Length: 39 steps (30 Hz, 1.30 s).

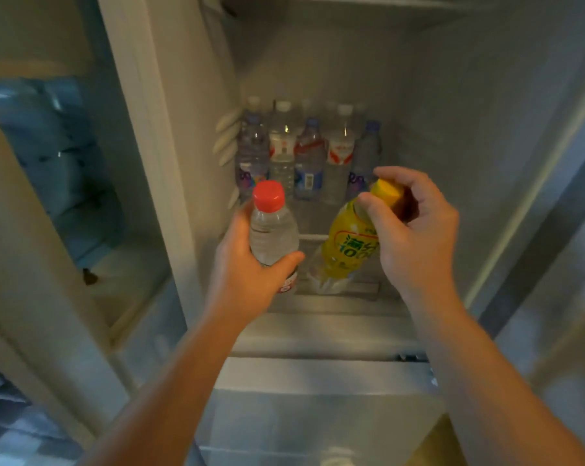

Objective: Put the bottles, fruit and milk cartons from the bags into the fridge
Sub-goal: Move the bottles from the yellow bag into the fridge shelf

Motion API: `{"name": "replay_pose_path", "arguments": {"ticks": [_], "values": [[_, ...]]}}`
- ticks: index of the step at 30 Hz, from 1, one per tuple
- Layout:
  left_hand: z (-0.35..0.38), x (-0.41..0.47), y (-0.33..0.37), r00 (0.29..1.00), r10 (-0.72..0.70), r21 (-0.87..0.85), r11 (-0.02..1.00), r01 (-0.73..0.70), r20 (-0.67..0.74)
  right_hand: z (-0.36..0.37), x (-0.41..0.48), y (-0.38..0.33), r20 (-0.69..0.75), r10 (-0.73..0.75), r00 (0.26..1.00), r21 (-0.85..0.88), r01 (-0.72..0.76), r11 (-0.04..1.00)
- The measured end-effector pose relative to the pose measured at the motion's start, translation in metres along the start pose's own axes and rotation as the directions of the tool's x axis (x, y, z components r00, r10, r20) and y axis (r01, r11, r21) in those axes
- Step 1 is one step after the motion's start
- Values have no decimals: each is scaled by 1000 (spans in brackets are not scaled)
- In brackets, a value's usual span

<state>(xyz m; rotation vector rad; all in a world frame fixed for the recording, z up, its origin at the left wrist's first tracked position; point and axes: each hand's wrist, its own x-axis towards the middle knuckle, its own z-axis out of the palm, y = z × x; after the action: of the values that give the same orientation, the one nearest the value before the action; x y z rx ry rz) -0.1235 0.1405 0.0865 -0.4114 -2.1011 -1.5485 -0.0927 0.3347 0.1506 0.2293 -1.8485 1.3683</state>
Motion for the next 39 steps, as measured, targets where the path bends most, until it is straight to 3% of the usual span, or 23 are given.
{"name": "replay_pose_path", "arguments": {"ticks": [10, 22, 30, 33, 35, 39], "values": [[19, 119, -14, 998, 60, -64, 996, -62, -34, 48, 105, 30, -30, -37, 999, -8, 36, 999], [38, 178, -44, 993, -115, -35, 993, 116, 29, 114, 162, 93, 235, -2, 972, -73, 20, 997], [44, 165, -77, 985, -167, -46, 985, 169, 41, 119, 157, 129, 285, 28, 958, -27, -21, 999], [47, 142, -100, 957, -278, 34, 961, 276, 88, 113, 138, 145, 364, 130, 922, 48, -158, 986], [48, 130, -112, 943, -320, 123, 943, 309, 85, 111, 122, 164, 433, 233, 871, -9, -255, 967], [53, 123, -120, 949, -308, 222, 922, 316, -68, 111, 91, 199, 490, 347, 799, -78, -356, 931]]}}
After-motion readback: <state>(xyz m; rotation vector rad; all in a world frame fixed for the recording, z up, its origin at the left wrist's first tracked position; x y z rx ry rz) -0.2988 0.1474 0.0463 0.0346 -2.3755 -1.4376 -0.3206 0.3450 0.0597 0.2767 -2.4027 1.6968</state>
